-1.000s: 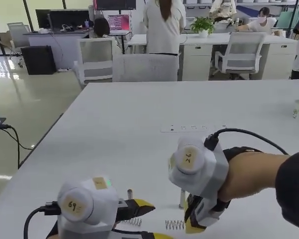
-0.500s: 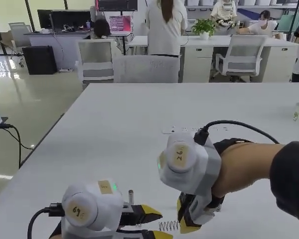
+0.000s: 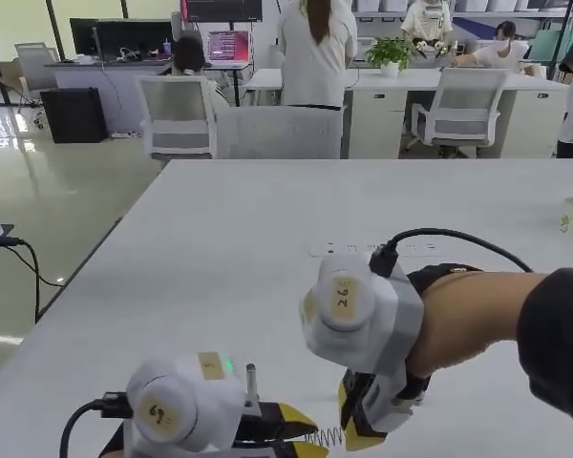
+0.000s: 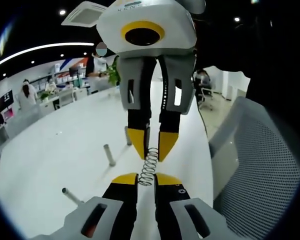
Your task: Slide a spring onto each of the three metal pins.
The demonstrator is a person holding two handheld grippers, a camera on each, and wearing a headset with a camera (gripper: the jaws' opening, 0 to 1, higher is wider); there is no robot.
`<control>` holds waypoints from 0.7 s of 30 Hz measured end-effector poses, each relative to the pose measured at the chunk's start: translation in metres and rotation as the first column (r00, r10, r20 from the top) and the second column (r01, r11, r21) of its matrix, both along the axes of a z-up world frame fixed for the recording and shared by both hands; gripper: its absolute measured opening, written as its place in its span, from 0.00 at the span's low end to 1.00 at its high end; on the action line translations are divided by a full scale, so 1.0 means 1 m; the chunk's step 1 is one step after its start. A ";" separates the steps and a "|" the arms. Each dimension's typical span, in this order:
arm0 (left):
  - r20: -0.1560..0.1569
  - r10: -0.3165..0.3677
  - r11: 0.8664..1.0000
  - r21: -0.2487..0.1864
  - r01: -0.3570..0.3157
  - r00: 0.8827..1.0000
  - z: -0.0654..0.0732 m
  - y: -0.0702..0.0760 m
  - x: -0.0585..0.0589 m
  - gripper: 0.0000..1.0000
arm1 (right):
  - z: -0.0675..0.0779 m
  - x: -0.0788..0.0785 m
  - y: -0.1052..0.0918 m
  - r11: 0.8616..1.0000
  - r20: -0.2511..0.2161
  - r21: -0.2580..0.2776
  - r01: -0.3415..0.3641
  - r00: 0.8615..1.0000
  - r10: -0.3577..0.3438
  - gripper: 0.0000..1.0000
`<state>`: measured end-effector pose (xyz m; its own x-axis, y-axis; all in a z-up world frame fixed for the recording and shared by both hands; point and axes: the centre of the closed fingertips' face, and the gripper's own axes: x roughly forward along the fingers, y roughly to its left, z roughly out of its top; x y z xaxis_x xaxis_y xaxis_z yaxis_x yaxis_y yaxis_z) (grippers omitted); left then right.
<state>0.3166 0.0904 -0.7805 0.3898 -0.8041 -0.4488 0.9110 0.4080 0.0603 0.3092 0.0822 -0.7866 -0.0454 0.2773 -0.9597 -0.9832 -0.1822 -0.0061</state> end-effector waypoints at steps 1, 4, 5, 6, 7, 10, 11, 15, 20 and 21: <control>0.001 0.001 1.000 0.004 -0.001 1.000 -0.001 0.000 0.000 0.05 | 0.002 0.000 0.001 1.000 -0.005 0.011 0.006 1.000 -0.006 0.07; 0.001 0.003 1.000 0.014 -0.003 1.000 -0.002 0.001 0.001 0.04 | 0.006 0.000 0.004 0.999 -0.032 0.042 0.031 0.999 -0.030 0.07; 0.001 0.003 1.000 0.020 -0.003 1.000 -0.003 0.002 0.001 0.03 | 0.007 0.000 0.004 0.998 -0.040 0.052 0.039 0.999 -0.037 0.07; 0.001 0.003 1.000 0.023 -0.003 1.000 -0.004 0.002 0.001 0.03 | 0.008 0.000 0.005 0.997 -0.044 0.062 0.043 0.998 -0.040 0.07; -0.001 0.003 1.000 0.028 -0.003 1.000 -0.005 0.002 0.001 0.03 | 0.008 0.000 0.006 0.996 -0.049 0.069 0.049 0.998 -0.045 0.07; -0.004 0.004 0.999 0.037 -0.004 1.000 -0.007 0.003 0.001 0.03 | 0.011 0.000 0.009 0.993 -0.061 0.097 0.061 0.997 -0.056 0.07; -0.005 0.004 0.999 0.042 -0.004 1.000 -0.008 0.004 0.001 0.03 | 0.011 -0.001 0.011 0.992 -0.067 0.107 0.067 0.996 -0.060 0.07; -0.014 0.001 0.999 0.049 -0.001 1.000 -0.011 0.004 0.000 0.03 | 0.018 -0.002 0.019 0.981 -0.097 0.169 0.089 0.993 -0.074 0.07; -0.021 -0.001 0.999 0.039 0.002 1.000 -0.011 0.003 -0.001 0.02 | 0.029 -0.003 0.030 0.962 -0.133 0.246 0.119 0.987 -0.088 0.07; -0.020 0.000 0.999 0.039 0.001 1.000 -0.010 0.003 -0.001 0.02 | 0.029 -0.003 0.030 0.963 -0.134 0.243 0.119 0.987 -0.088 0.07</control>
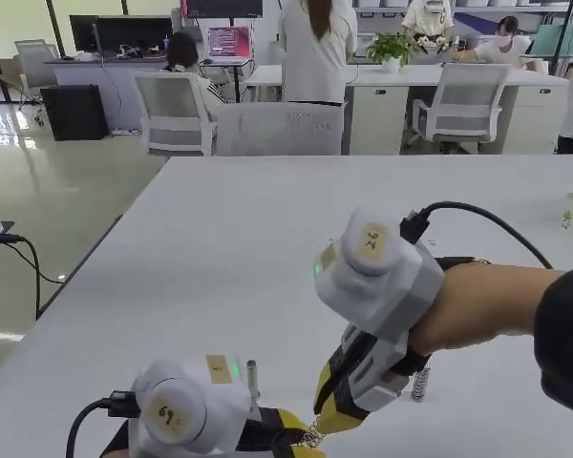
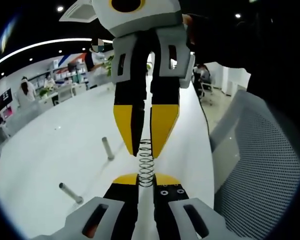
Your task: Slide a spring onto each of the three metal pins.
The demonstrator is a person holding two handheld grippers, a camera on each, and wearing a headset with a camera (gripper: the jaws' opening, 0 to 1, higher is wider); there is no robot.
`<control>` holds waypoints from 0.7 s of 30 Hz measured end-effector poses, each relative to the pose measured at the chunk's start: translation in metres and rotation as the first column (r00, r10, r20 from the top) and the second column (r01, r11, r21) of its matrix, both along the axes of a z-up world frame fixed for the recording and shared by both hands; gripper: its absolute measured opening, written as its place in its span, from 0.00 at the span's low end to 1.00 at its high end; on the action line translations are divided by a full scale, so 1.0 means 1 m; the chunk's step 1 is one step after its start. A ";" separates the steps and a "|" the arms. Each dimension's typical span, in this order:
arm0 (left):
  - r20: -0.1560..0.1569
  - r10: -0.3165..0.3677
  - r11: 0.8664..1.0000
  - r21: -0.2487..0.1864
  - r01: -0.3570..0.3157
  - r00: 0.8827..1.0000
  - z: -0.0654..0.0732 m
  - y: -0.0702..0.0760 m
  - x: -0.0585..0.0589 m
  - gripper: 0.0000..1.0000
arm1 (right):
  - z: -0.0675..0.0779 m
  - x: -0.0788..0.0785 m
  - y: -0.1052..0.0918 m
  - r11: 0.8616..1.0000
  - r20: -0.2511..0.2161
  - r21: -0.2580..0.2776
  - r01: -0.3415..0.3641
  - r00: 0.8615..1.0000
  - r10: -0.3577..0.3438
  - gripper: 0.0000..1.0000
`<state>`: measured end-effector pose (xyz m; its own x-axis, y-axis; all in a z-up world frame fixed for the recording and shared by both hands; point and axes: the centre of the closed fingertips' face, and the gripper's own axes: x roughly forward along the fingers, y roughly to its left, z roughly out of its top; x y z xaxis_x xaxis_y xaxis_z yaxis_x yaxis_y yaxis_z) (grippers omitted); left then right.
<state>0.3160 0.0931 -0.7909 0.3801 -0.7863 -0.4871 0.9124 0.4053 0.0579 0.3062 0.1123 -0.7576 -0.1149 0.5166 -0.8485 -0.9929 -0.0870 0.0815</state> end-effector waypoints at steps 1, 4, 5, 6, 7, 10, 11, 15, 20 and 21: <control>0.000 0.002 1.000 0.000 -0.002 1.000 0.000 0.000 0.000 0.02 | -0.001 0.000 0.000 1.000 0.005 -0.003 -0.001 1.000 0.001 0.07; -0.004 0.001 1.000 0.003 -0.001 1.000 -0.001 0.001 0.000 0.02 | -0.003 0.000 0.000 1.000 0.002 -0.005 -0.004 1.000 0.004 0.07; -0.002 0.001 1.000 0.006 -0.001 1.000 -0.001 0.001 0.000 0.02 | -0.003 0.000 0.000 1.000 0.001 -0.004 -0.002 1.000 0.002 0.07; -0.005 0.000 1.000 0.006 0.000 1.000 -0.001 0.001 0.000 0.02 | -0.004 -0.001 0.000 1.000 -0.007 0.001 -0.003 1.000 0.003 0.07; -0.008 -0.001 1.000 0.005 0.001 1.000 -0.002 0.001 -0.001 0.02 | -0.003 -0.001 0.001 1.000 -0.012 0.010 -0.002 1.000 0.002 0.07; -0.004 0.001 1.000 0.000 -0.001 1.000 -0.001 0.001 0.000 0.02 | -0.003 -0.003 0.001 0.999 -0.036 0.030 0.015 0.999 -0.014 0.12; -0.004 0.002 1.000 0.000 -0.002 1.000 -0.001 0.001 0.000 0.02 | -0.004 -0.003 0.001 0.999 -0.041 0.027 0.018 0.999 -0.017 0.14; -0.003 0.004 1.000 -0.001 -0.004 1.000 0.000 0.002 0.001 0.02 | -0.011 -0.003 -0.003 1.000 -0.033 0.010 0.018 0.999 -0.017 0.14; 0.001 0.005 1.000 -0.025 -0.004 1.000 0.005 0.000 0.002 0.02 | -0.016 -0.004 -0.004 1.000 -0.040 0.008 0.019 0.999 -0.019 0.11; 0.001 0.005 1.000 -0.027 -0.005 1.000 0.005 0.000 0.002 0.02 | -0.017 -0.003 -0.003 1.000 -0.041 0.009 0.022 0.999 -0.021 0.10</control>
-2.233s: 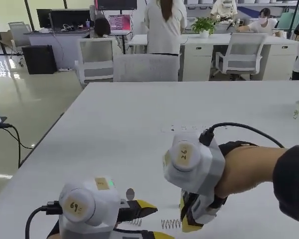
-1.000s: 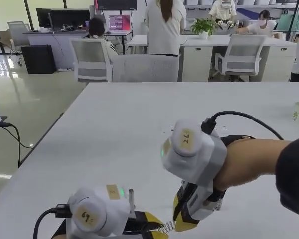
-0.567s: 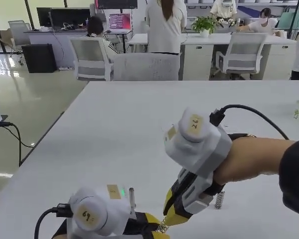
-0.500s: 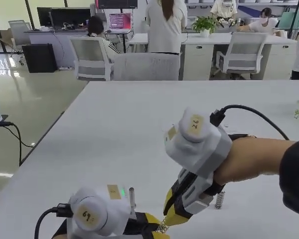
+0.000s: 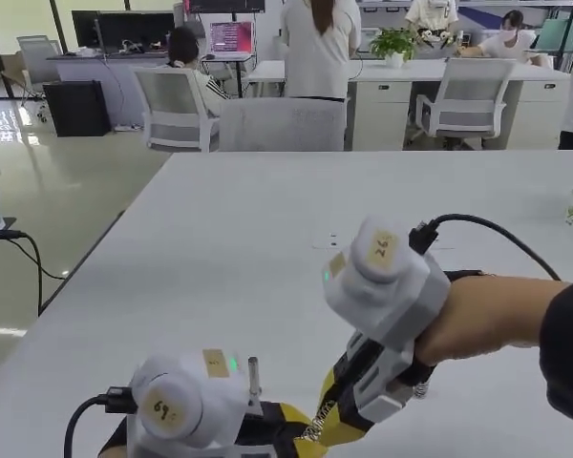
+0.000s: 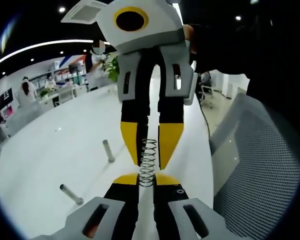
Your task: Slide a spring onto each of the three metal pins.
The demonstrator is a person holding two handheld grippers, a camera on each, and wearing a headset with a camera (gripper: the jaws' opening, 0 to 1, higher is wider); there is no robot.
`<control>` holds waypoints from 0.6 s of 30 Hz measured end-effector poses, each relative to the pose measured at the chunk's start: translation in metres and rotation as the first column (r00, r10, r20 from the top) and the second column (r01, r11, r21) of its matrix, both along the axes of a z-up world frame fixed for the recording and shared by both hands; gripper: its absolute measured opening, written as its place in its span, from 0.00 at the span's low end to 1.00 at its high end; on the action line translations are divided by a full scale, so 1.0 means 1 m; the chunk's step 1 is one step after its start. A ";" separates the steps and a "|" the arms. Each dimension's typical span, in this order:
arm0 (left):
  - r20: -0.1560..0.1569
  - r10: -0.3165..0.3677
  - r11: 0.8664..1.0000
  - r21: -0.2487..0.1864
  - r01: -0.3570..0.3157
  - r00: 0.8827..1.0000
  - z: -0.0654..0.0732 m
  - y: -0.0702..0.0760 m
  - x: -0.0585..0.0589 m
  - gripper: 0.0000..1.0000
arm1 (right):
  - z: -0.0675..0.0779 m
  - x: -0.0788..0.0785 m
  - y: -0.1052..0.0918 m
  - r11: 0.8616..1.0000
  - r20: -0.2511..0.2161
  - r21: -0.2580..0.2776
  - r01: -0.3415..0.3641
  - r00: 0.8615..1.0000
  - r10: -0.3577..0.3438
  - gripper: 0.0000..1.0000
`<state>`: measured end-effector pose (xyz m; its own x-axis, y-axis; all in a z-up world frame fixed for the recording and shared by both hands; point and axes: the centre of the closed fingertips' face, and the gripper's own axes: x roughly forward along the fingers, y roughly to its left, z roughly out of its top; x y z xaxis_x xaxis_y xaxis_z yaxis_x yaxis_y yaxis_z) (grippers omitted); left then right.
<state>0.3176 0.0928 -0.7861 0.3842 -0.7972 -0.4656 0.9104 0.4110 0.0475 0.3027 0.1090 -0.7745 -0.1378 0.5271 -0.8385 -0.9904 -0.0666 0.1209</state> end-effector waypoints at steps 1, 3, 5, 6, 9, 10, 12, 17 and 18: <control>-0.001 0.000 1.000 0.000 0.000 1.000 0.000 0.000 0.000 0.02 | 0.000 0.000 0.000 1.000 0.001 0.001 0.002 1.000 -0.002 0.10; -0.004 -0.002 1.000 0.000 0.002 1.000 -0.001 0.000 -0.001 0.02 | -0.001 0.001 0.000 1.000 0.002 0.000 0.005 1.000 -0.005 0.09; -0.005 0.000 1.000 -0.001 0.000 1.000 -0.001 0.000 -0.001 0.02 | -0.001 0.001 0.000 1.000 0.000 0.000 0.007 1.000 -0.007 0.08; -0.006 0.002 1.000 -0.002 -0.002 1.000 -0.001 0.000 -0.001 0.02 | 0.000 0.001 0.000 1.000 0.003 0.001 0.005 1.000 -0.005 0.08; -0.008 0.005 1.000 -0.006 -0.005 1.000 0.000 0.000 -0.001 0.02 | 0.001 0.002 0.002 1.000 0.003 0.005 0.010 1.000 -0.010 0.08; -0.010 0.004 1.000 -0.005 -0.004 1.000 0.000 0.000 -0.001 0.02 | 0.001 0.002 0.002 1.000 0.002 0.004 0.010 1.000 -0.010 0.08; -0.014 0.002 1.000 -0.005 -0.002 1.000 -0.001 -0.001 -0.002 0.02 | 0.000 0.001 0.002 1.000 0.001 -0.002 0.005 1.000 -0.005 0.08; -0.031 0.013 1.000 -0.017 -0.014 0.999 0.000 -0.001 0.000 0.03 | 0.001 0.002 0.001 1.000 0.007 -0.006 0.004 1.000 -0.004 0.08; -0.032 0.016 1.000 -0.019 -0.016 0.999 0.000 -0.001 0.000 0.05 | 0.002 0.004 0.001 1.000 0.009 -0.007 0.004 1.000 -0.004 0.08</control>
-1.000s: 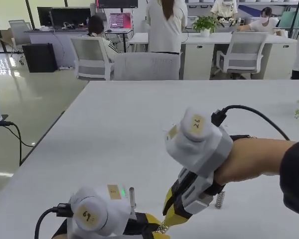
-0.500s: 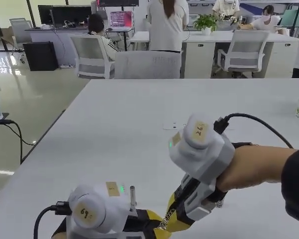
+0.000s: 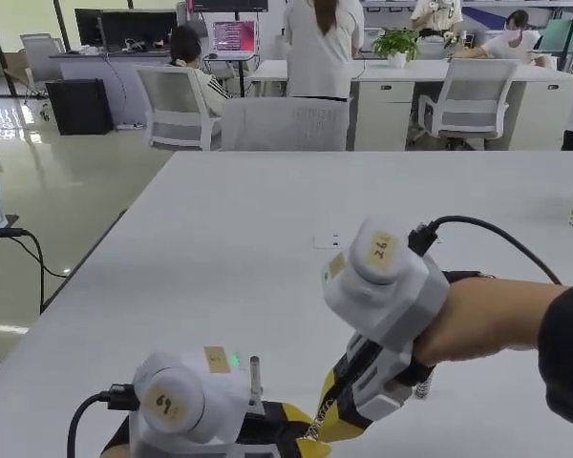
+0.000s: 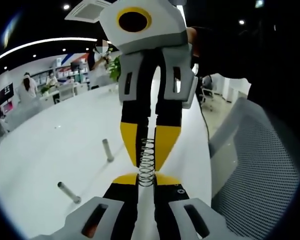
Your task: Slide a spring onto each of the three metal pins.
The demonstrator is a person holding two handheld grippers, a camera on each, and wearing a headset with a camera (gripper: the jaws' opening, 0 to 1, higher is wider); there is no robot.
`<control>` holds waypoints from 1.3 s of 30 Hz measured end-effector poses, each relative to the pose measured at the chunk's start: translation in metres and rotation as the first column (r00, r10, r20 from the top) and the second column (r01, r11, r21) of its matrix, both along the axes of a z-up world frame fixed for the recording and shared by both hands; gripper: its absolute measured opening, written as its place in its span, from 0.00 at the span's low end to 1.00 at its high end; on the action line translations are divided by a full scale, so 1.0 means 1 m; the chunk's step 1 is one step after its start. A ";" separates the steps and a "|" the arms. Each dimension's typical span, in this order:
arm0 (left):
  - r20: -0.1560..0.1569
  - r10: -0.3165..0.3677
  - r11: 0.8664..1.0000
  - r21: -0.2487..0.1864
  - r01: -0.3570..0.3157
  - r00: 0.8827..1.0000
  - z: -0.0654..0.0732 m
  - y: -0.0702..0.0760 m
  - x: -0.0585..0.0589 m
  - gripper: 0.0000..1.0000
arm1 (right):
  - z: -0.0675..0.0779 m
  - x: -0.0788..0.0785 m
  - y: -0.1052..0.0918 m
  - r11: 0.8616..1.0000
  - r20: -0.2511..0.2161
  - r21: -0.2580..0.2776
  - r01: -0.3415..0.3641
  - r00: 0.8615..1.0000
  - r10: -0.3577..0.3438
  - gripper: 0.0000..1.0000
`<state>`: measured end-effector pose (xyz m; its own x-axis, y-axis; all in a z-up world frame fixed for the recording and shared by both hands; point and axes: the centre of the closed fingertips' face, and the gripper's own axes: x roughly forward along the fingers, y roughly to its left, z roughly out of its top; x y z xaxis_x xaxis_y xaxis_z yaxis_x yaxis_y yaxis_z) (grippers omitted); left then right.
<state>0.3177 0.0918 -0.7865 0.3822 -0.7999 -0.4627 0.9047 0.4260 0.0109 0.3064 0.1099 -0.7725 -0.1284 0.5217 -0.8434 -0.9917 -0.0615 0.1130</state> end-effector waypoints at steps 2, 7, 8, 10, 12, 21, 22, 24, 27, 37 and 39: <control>-0.010 0.003 1.000 0.001 -0.003 1.000 -0.001 0.000 0.000 0.08 | 0.001 0.003 -0.001 1.000 0.010 -0.007 0.002 1.000 -0.002 0.08; -0.014 0.010 1.000 0.004 -0.010 1.000 -0.002 0.001 0.000 0.15 | 0.004 0.010 -0.005 1.000 0.028 -0.017 0.010 1.000 -0.010 0.08; -0.017 0.019 1.000 -0.002 -0.019 1.000 -0.001 0.002 0.001 0.17 | 0.005 0.011 -0.007 1.000 0.029 -0.019 0.013 1.000 -0.012 0.08; -0.021 0.032 0.999 -0.007 -0.032 0.999 -0.001 0.003 0.003 0.21 | 0.006 0.014 -0.009 1.000 0.038 -0.023 0.016 0.999 -0.015 0.08; -0.024 0.039 0.999 -0.008 -0.039 0.999 -0.001 0.004 0.003 0.24 | 0.007 0.017 -0.011 0.999 0.046 -0.028 0.021 0.999 -0.020 0.08; -0.018 0.061 0.998 -0.009 -0.062 0.998 0.004 0.011 0.005 0.33 | 0.017 0.040 -0.026 0.997 0.101 -0.056 0.050 0.994 -0.044 0.08; -0.017 0.063 0.998 -0.009 -0.064 0.998 0.004 0.012 0.006 0.33 | 0.018 0.043 -0.028 0.997 0.109 -0.059 0.055 0.993 -0.048 0.08; -0.012 0.068 0.998 -0.009 -0.068 0.998 0.007 0.014 0.006 0.34 | 0.019 0.048 -0.031 0.996 0.120 -0.062 0.063 0.991 -0.055 0.08; -0.003 0.070 0.998 -0.009 -0.070 0.998 0.011 0.016 0.007 0.35 | 0.020 0.054 -0.034 0.995 0.135 -0.068 0.074 0.989 -0.064 0.08; 0.018 0.091 0.996 -0.007 -0.091 0.996 0.024 0.030 0.011 0.37 | 0.022 0.077 -0.051 0.988 0.178 -0.101 0.115 0.979 -0.095 0.08; 0.023 0.094 0.996 -0.005 -0.094 0.995 0.026 0.033 0.010 0.37 | 0.022 0.081 -0.054 0.986 0.190 -0.113 0.119 0.977 -0.096 0.08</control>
